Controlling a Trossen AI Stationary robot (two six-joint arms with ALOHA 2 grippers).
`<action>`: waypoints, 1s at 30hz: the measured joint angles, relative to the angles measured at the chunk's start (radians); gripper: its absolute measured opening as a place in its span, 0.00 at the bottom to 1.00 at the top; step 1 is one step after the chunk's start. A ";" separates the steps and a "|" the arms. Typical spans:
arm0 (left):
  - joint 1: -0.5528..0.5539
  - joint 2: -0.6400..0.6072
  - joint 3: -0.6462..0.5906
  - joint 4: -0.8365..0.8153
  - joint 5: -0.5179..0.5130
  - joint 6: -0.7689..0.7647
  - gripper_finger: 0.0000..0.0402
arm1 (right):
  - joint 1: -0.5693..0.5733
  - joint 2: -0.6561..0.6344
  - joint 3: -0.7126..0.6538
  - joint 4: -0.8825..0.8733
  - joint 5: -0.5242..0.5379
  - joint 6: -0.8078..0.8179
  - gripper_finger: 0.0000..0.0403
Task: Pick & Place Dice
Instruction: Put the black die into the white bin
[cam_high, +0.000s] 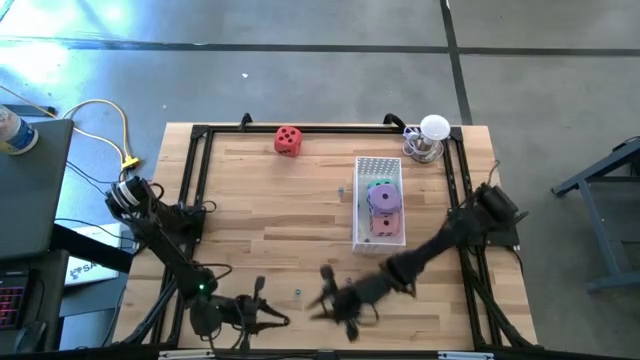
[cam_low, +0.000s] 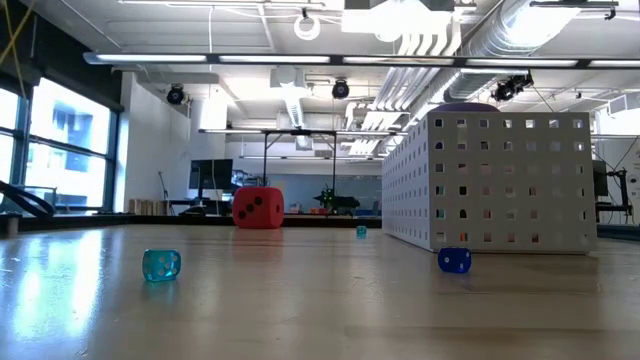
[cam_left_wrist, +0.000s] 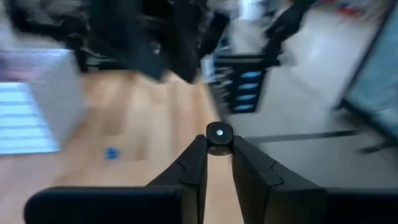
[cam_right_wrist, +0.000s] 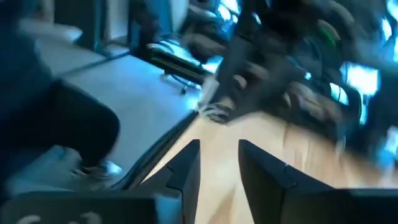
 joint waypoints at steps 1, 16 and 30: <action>0.006 0.000 0.000 0.017 0.038 -0.023 0.13 | 0.023 0.019 0.000 0.050 0.033 -0.082 0.23; 0.096 -0.001 0.001 0.052 0.273 -0.238 0.14 | 0.148 0.139 0.137 0.271 0.555 -0.365 0.33; 0.096 -0.001 0.001 0.052 0.273 -0.291 0.14 | 0.134 0.138 0.151 0.102 0.432 -0.515 0.52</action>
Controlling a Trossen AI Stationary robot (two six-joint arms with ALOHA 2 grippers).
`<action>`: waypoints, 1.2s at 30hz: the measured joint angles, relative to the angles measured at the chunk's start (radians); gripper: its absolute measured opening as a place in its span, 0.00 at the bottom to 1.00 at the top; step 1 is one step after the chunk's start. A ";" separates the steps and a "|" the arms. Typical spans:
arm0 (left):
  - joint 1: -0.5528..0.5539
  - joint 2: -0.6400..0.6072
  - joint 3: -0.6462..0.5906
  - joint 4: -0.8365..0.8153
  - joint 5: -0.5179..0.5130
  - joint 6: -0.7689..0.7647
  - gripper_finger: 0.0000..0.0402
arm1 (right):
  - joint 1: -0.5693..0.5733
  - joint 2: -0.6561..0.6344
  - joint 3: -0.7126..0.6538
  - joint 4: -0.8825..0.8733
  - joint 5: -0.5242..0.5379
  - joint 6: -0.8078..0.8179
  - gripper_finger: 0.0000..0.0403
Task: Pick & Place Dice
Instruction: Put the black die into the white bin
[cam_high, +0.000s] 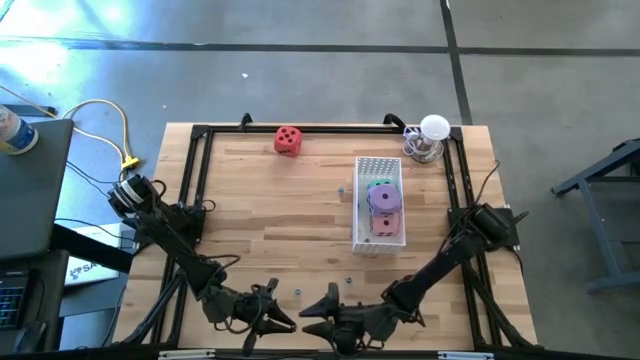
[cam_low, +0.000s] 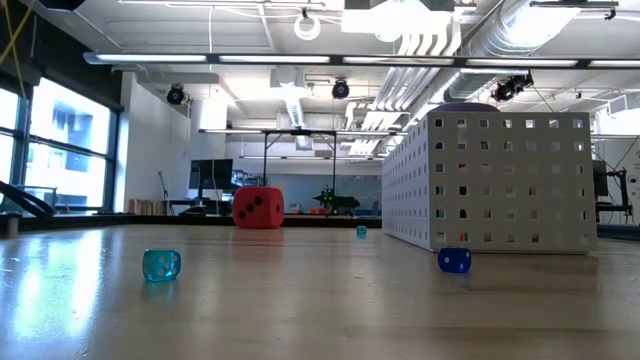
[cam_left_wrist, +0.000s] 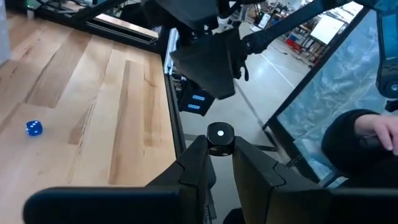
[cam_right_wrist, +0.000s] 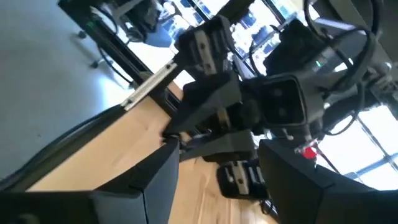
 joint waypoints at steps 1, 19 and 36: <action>0.000 0.000 0.000 0.000 0.000 -0.008 0.14 | -0.004 0.000 0.000 -0.003 0.000 0.006 0.52; 0.016 0.000 0.000 -0.001 -0.023 -0.015 0.14 | -0.070 0.000 0.000 -0.053 -0.217 0.157 0.49; 0.041 0.000 0.000 -0.001 -0.034 -0.131 0.14 | -0.077 0.000 0.000 -0.129 -0.228 0.154 0.48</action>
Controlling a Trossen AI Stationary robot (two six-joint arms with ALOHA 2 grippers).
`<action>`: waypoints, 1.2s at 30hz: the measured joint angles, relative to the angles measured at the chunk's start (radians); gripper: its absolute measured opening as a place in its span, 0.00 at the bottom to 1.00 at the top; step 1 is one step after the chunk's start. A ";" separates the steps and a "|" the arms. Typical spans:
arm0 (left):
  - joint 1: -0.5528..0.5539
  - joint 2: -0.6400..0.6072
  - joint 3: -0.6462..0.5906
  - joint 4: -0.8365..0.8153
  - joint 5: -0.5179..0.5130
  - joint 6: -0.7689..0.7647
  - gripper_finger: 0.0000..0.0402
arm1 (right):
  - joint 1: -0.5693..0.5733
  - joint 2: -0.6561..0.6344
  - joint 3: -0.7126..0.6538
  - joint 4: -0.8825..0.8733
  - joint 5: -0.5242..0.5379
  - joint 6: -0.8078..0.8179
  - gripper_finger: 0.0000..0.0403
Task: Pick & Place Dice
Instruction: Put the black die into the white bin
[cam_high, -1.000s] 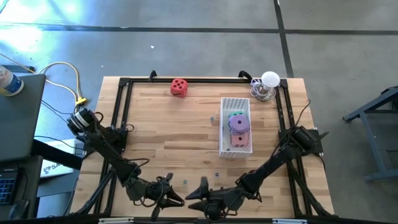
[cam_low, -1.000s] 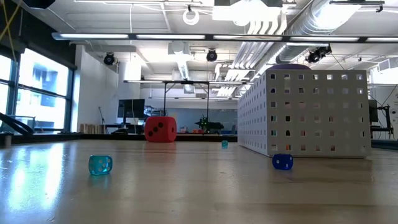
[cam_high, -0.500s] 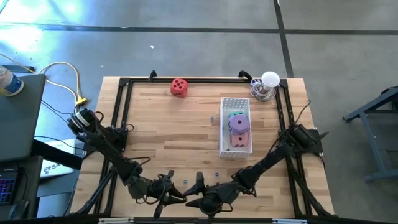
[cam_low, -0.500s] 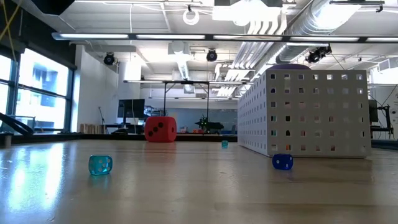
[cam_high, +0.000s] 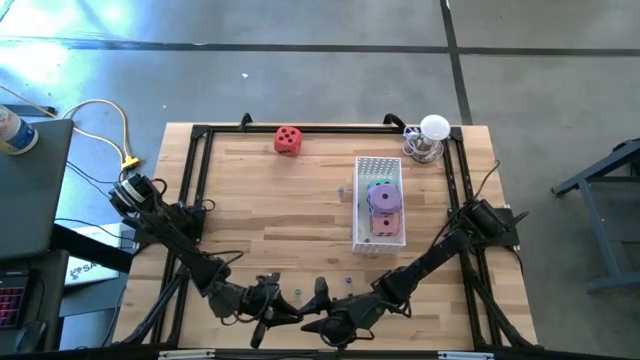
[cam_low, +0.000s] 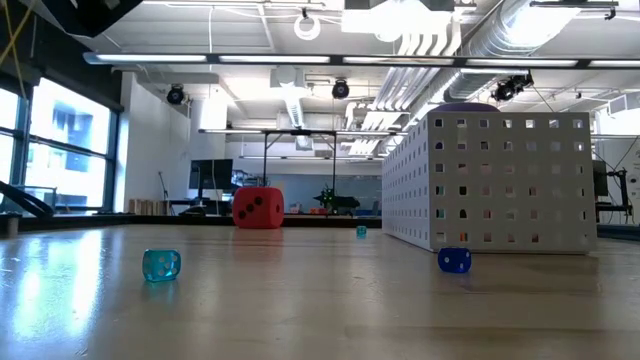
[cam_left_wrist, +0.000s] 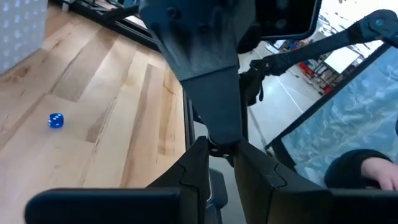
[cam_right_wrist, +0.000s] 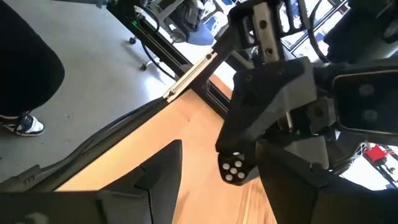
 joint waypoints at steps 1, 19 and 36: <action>0.000 0.000 0.000 0.000 0.009 -0.004 0.14 | 0.000 0.000 0.000 -0.001 0.000 0.000 0.48; 0.000 0.000 0.000 -0.010 0.020 -0.003 0.14 | -0.007 0.000 0.000 -0.004 -0.008 0.048 0.48; 0.000 0.000 0.000 -0.011 0.022 0.015 0.14 | -0.015 0.000 0.000 -0.005 -0.061 0.052 0.31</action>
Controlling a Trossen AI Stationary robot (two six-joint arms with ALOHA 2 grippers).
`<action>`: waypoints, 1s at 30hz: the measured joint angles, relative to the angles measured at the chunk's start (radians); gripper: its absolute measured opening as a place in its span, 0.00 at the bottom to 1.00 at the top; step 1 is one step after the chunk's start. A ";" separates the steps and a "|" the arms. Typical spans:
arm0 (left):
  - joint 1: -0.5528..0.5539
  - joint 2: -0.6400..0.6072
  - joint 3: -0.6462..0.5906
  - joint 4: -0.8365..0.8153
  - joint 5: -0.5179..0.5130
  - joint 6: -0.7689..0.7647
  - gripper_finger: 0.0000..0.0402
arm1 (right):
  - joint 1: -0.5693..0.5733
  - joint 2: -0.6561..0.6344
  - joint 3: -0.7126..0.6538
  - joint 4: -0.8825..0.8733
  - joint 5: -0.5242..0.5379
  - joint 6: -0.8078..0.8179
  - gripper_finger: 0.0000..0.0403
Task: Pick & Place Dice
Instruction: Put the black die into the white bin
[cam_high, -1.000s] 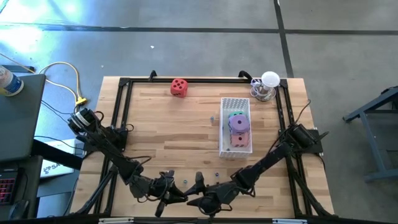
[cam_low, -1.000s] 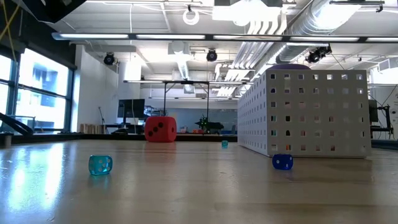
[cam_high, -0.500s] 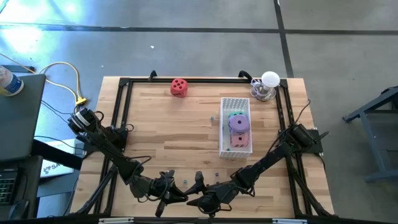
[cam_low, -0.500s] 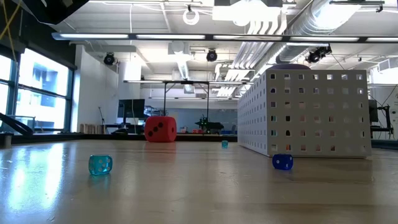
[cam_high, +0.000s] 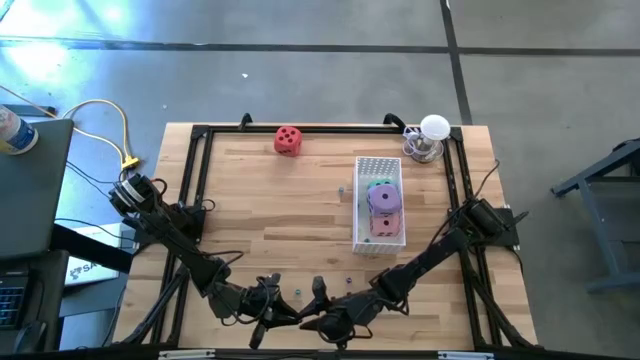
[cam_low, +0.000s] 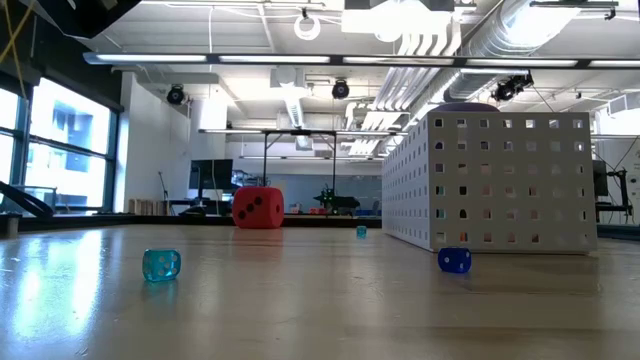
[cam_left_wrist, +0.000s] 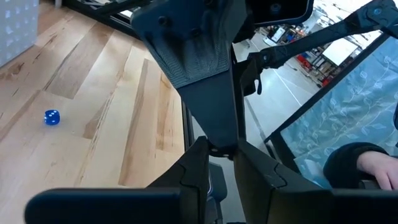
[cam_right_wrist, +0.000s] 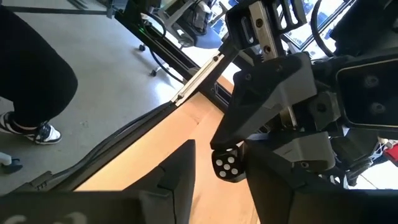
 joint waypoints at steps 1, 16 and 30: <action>0.000 0.000 0.000 0.000 0.000 0.000 0.14 | -0.002 0.000 0.000 0.000 0.000 0.000 0.30; 0.000 0.000 0.000 0.005 -0.004 -0.021 0.14 | -0.005 -0.002 0.000 -0.006 0.005 0.000 0.26; 0.010 0.001 -0.001 0.005 -0.011 -0.038 0.14 | -0.005 -0.002 0.000 -0.028 0.059 0.000 0.25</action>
